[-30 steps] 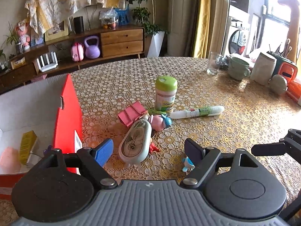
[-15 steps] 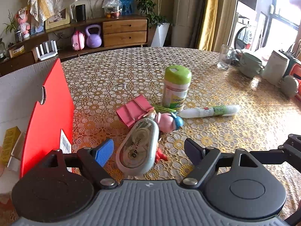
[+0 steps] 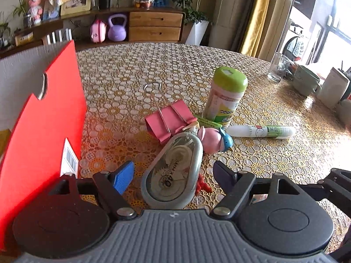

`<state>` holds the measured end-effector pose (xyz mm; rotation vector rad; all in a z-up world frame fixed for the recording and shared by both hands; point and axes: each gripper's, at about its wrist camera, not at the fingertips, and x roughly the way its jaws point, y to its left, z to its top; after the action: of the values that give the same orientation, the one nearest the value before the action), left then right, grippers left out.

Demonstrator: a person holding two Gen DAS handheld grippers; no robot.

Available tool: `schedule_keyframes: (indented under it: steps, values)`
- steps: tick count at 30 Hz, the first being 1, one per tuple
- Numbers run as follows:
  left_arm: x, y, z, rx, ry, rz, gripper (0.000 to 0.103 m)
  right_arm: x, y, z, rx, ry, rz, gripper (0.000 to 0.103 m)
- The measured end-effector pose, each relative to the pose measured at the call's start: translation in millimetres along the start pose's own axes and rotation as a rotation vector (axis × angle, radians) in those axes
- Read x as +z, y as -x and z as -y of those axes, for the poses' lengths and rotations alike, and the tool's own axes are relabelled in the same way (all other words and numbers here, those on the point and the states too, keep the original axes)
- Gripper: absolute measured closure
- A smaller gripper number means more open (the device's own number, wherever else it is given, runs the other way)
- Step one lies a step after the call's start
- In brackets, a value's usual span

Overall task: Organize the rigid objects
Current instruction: 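Close the left tool on the white correction-tape roller while the right tool grasps the blue-white toy figure, then carry the correction-tape roller and blue-white figure over the red box with both tools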

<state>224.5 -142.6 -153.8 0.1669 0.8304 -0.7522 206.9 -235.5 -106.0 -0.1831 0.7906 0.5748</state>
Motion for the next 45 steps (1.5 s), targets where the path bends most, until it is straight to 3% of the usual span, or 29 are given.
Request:
schedule_keyframes:
  steps: [7,12,16,28,45]
  values:
    - [0.2,-3.3,-4.0,-0.005,0.033,0.0,0.025,1.1,-11.8,2.5,-0.003,-0.003,-0.018,0.031]
    - [0.6,-1.5,-4.6,-0.012,0.042,0.005,0.045,0.2,-11.5,3.2,-0.011,-0.002,-0.013,0.035]
    - [-0.5,-1.1,-1.3,-0.003,0.027,0.007,0.046,0.9,-9.4,4.3,-0.024,-0.003,-0.01,0.044]
    - [0.2,17.2,6.7,0.009,-0.003,0.02,0.047,1.0,10.5,2.3,-0.056,-0.02,0.011,0.045]
    - [4.9,87.9,18.3,0.01,-0.029,0.055,0.047,28.4,78.3,-16.3,-0.058,0.004,0.074,0.045]
